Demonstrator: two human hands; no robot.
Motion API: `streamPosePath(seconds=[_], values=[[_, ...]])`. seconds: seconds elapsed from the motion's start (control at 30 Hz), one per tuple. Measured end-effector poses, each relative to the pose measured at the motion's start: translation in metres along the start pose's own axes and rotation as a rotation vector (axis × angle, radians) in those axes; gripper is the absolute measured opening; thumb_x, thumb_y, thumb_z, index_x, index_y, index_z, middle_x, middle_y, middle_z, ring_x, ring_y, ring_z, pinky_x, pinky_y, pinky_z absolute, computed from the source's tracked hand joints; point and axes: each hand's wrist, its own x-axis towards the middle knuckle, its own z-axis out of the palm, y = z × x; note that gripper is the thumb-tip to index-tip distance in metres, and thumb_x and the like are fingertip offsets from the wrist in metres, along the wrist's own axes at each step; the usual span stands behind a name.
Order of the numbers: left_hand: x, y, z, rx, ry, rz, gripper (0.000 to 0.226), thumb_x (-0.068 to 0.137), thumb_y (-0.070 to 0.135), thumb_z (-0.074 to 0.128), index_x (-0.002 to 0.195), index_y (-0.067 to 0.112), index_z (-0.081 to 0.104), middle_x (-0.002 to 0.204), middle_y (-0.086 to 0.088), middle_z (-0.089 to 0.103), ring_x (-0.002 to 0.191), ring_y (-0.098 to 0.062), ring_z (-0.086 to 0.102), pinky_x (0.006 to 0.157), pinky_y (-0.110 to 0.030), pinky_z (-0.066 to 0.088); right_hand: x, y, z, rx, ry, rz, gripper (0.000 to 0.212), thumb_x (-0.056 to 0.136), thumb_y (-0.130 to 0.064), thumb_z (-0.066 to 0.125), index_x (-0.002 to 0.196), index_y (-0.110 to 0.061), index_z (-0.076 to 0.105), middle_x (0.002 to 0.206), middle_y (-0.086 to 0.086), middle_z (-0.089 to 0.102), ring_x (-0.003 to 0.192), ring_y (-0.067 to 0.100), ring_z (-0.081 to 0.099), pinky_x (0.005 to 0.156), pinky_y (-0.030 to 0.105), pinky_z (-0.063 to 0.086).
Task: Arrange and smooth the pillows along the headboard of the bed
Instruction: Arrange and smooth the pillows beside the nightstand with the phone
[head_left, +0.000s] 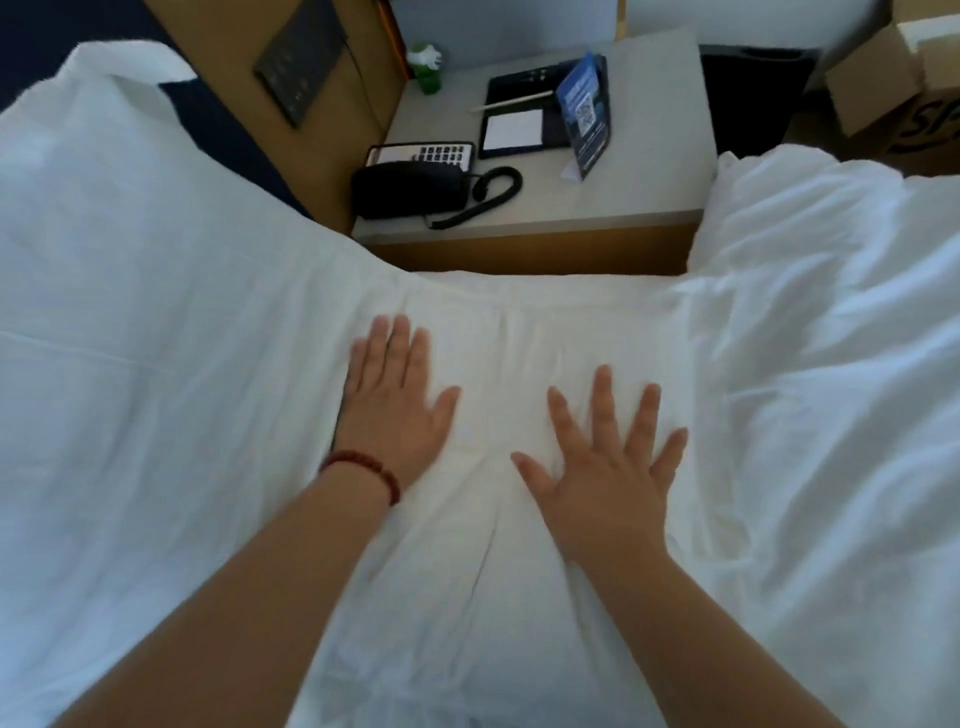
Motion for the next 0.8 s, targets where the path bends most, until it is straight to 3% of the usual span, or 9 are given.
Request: streamPosePath(seconds=[0.13, 0.33, 0.43, 0.47, 0.53, 0.67, 0.8], values=[[0.008, -0.024, 0.037, -0.123, -0.123, 0.017, 0.074, 0.096, 0.052, 0.008, 0.157, 0.012, -0.002, 0.165, -0.01, -0.009, 0.151, -0.024, -0.014, 0.111, -0.026, -0.028, 0.01, -0.015, 0.011, -0.089, 0.099, -0.071, 0.075, 0.09, -0.074, 0.01, 0.155, -0.04, -0.004, 0.162, 0.001, -0.023, 0.144, 0.036, -0.03, 0.112, 0.064, -0.016], [0.02, -0.015, 0.027, -0.155, -0.343, -0.032, 0.066, 0.105, 0.043, 0.017, 0.157, 0.01, -0.007, 0.165, -0.011, -0.011, 0.151, -0.026, -0.013, 0.119, -0.036, -0.013, 0.014, -0.01, 0.025, -0.091, 0.111, -0.097, 0.071, 0.093, -0.07, 0.012, 0.155, -0.039, -0.002, 0.164, 0.001, -0.016, 0.147, 0.035, -0.024, 0.114, 0.063, -0.013], [-0.012, -0.012, -0.011, -0.101, -0.13, 0.063, 0.067, 0.101, 0.044, 0.02, 0.158, 0.011, 0.006, 0.166, -0.01, 0.006, 0.152, -0.028, 0.001, 0.121, -0.039, -0.005, 0.013, -0.005, 0.03, -0.103, 0.104, -0.093, 0.072, 0.092, -0.071, 0.008, 0.155, -0.039, -0.005, 0.164, 0.001, -0.016, 0.147, 0.035, -0.024, 0.114, 0.063, -0.011], [-0.03, -0.015, -0.019, -0.045, -0.032, 0.073, 0.069, 0.098, 0.048, 0.017, 0.158, 0.013, 0.012, 0.165, -0.009, 0.011, 0.152, -0.028, 0.003, 0.12, -0.042, -0.006, 0.013, -0.005, 0.03, -0.109, 0.107, -0.09, 0.072, 0.092, -0.071, 0.007, 0.155, -0.039, -0.005, 0.164, 0.002, -0.015, 0.147, 0.035, -0.023, 0.114, 0.063, -0.01], [-0.059, -0.029, -0.02, 0.074, -0.007, 0.061, 0.076, 0.093, 0.055, 0.003, 0.158, 0.017, 0.015, 0.165, -0.008, 0.01, 0.153, -0.027, -0.001, 0.118, -0.044, -0.015, 0.014, -0.007, 0.03, -0.118, 0.104, -0.084, 0.072, 0.092, -0.071, 0.005, 0.155, -0.039, -0.006, 0.164, 0.002, -0.015, 0.147, 0.035, -0.023, 0.114, 0.063, -0.011], [-0.06, -0.053, 0.014, 0.147, -0.197, 0.043, 0.083, 0.087, 0.059, -0.013, 0.158, 0.019, 0.006, 0.166, -0.004, -0.002, 0.15, -0.026, -0.018, 0.116, -0.042, -0.025, 0.008, -0.014, 0.024, -0.141, 0.062, -0.083, 0.069, 0.092, -0.069, 0.0, 0.154, -0.039, -0.011, 0.163, 0.001, -0.02, 0.146, 0.035, -0.027, 0.113, 0.063, -0.015], [-0.044, -0.056, 0.03, 0.153, -0.364, 0.071, 0.071, 0.096, 0.06, -0.005, 0.157, 0.023, -0.007, 0.165, -0.002, -0.013, 0.149, -0.023, -0.022, 0.118, -0.042, -0.02, -0.026, -0.023, 0.014, -0.091, 0.016, -0.119, 0.067, 0.093, -0.066, 0.0, 0.154, -0.041, -0.007, 0.162, -0.001, -0.021, 0.145, 0.033, -0.029, 0.114, 0.061, -0.014]])
